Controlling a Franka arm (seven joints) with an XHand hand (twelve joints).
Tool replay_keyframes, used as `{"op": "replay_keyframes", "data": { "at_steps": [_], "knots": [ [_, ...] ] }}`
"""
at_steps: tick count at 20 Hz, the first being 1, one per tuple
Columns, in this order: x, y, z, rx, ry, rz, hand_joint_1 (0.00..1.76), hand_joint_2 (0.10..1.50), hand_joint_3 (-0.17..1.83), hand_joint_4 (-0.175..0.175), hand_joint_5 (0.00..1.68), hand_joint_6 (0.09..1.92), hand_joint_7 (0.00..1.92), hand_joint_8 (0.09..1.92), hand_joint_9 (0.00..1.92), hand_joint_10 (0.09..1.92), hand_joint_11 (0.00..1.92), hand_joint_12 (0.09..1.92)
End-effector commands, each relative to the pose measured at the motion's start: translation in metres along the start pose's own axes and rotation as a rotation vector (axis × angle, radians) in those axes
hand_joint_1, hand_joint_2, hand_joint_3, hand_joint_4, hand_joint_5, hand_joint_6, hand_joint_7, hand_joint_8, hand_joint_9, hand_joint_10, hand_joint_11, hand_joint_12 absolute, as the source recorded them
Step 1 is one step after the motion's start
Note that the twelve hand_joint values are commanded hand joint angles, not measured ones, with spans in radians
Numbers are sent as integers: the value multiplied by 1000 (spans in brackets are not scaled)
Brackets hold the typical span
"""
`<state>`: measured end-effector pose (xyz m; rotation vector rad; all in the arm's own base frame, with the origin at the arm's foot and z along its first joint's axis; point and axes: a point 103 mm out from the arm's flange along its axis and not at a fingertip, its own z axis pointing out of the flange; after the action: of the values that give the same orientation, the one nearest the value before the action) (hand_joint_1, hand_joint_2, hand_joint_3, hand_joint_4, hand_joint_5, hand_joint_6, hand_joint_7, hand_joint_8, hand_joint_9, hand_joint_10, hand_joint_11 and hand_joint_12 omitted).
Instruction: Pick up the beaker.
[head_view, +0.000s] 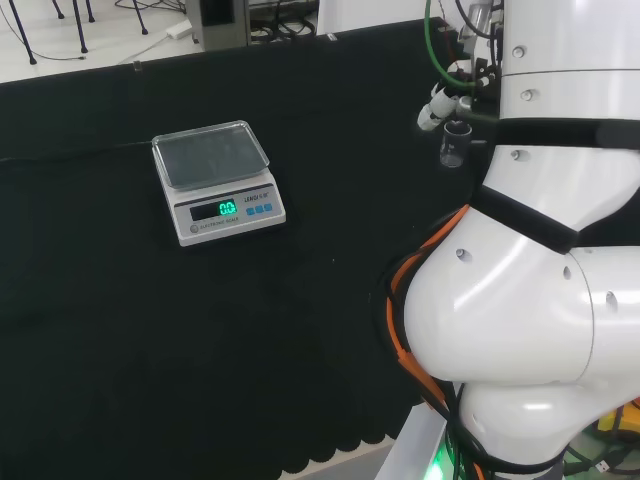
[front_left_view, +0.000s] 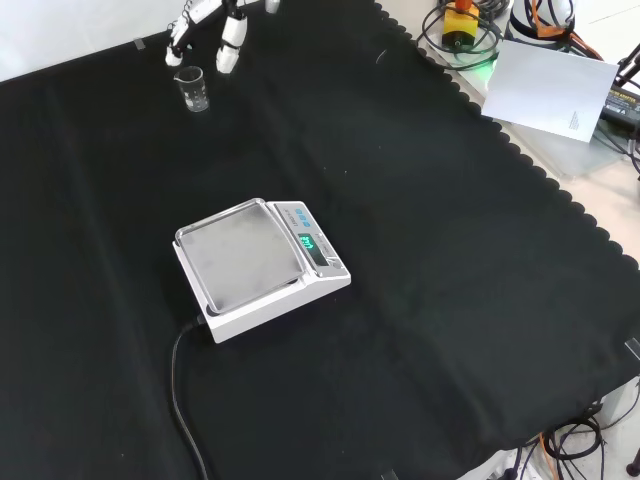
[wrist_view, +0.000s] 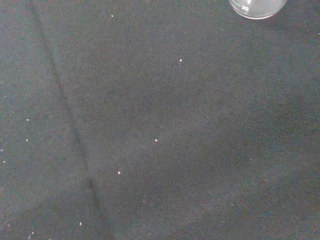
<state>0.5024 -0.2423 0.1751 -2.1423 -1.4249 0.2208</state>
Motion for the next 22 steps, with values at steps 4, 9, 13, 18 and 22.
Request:
{"op": "replay_keyframes", "data": {
  "at_steps": [4, 9, 13, 18, 22],
  "knots": [
    [-2, 32, -23, -15, -38, 18, 830, 1038, -175, -20, 304, 89, 24, 666, 19, 857, 4, 1462],
    [-8, 41, -33, -5, -62, 47, 833, 1043, -175, -23, 317, 92, 35, 681, 25, 870, 13, 1469],
    [-18, 43, -33, 19, -59, 68, 833, 1044, -175, -25, 323, 92, 37, 691, 26, 876, 36, 1471],
    [-27, 41, -28, 39, -33, 79, 822, 1041, -175, -26, 328, 91, 38, 699, 23, 884, 61, 1468],
    [-29, 39, -18, 90, -12, 60, 787, 1015, -175, -27, 323, 87, 37, 703, 33, 896, 87, 1466]
  ]
}}
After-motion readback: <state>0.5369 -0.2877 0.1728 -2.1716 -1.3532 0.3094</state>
